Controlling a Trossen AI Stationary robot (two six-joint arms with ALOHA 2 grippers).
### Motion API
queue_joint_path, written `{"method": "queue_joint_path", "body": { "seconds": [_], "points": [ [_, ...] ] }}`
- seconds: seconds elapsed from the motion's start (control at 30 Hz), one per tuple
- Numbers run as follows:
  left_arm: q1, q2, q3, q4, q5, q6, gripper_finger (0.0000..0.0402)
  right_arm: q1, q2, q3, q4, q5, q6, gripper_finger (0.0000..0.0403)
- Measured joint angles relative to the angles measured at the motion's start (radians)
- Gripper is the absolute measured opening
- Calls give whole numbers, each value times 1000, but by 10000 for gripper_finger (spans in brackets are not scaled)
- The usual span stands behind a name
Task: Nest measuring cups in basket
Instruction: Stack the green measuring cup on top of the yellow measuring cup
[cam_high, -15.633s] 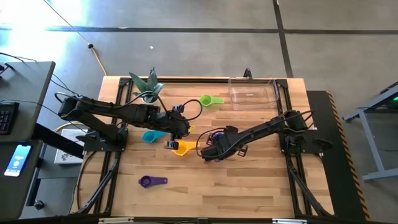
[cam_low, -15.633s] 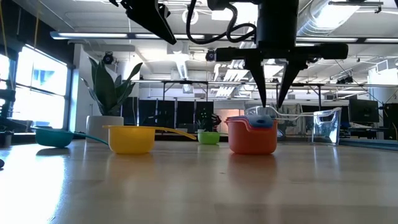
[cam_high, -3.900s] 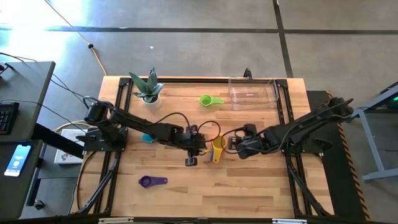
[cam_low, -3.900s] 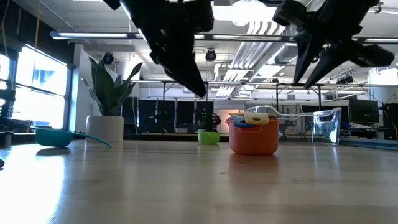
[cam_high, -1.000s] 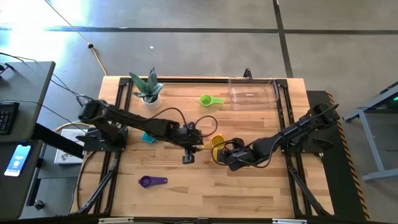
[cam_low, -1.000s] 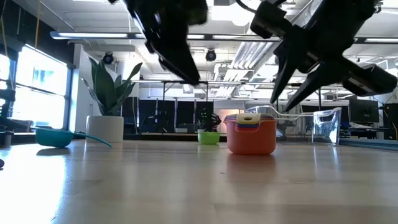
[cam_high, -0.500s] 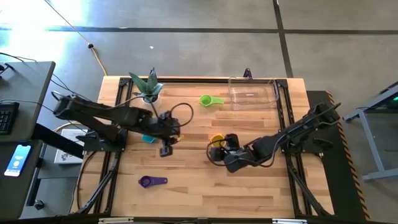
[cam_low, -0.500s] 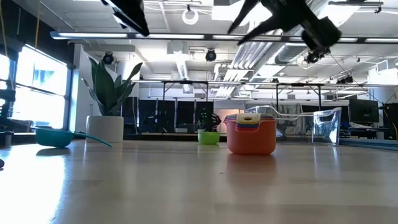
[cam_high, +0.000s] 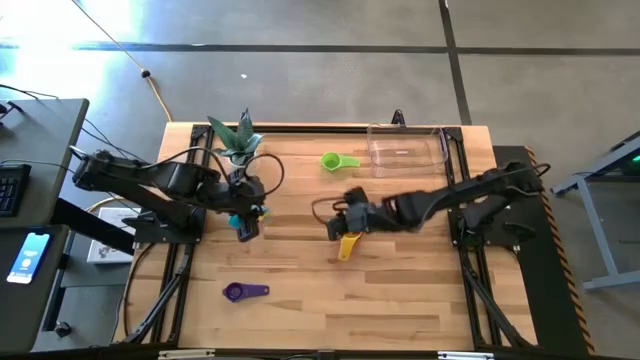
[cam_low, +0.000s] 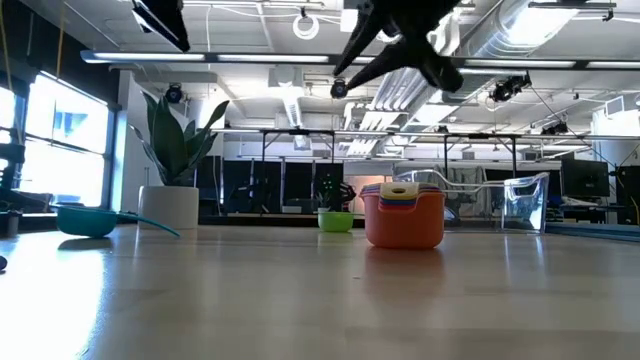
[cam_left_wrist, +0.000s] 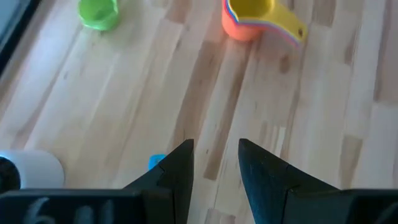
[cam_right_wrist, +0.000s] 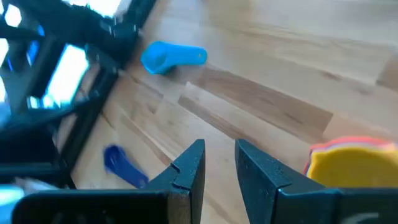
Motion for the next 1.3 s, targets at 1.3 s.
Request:
{"method": "queue_joint_path", "body": {
  "seconds": [1.3],
  "points": [
    [321, -37, 0, -114, -104, -125, 115, -718, 28, 152, 261, -639, -980, 80]
  ]
}}
